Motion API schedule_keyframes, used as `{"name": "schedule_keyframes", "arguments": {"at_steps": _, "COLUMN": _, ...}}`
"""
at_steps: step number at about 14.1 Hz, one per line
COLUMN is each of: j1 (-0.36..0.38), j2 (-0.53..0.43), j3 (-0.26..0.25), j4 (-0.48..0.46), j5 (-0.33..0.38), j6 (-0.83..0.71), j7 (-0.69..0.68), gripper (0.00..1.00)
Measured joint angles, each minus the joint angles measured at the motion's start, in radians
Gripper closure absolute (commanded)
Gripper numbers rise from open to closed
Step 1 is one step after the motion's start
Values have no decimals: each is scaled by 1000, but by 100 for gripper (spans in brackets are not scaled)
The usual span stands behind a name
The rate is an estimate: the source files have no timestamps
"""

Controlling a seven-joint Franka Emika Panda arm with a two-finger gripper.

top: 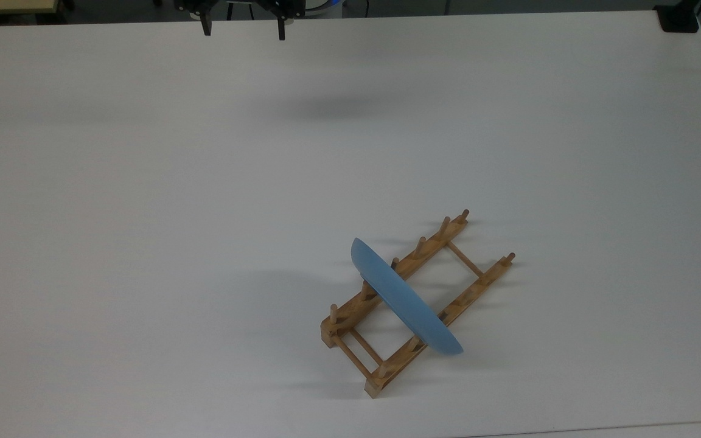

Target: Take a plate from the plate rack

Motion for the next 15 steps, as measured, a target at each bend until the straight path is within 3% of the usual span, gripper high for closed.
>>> {"name": "schedule_keyframes", "arguments": {"at_steps": 11, "j1": 5, "j2": 1, "j3": 8, "j4": -1, "j5": 0, "j6": 0, "j7": -7, "gripper": 0}}
{"name": "schedule_keyframes", "arguments": {"at_steps": 15, "j1": 69, "j2": 26, "j3": 22, "j4": 35, "j5": 0, "j6": 47, "j7": -6, "gripper": 0}}
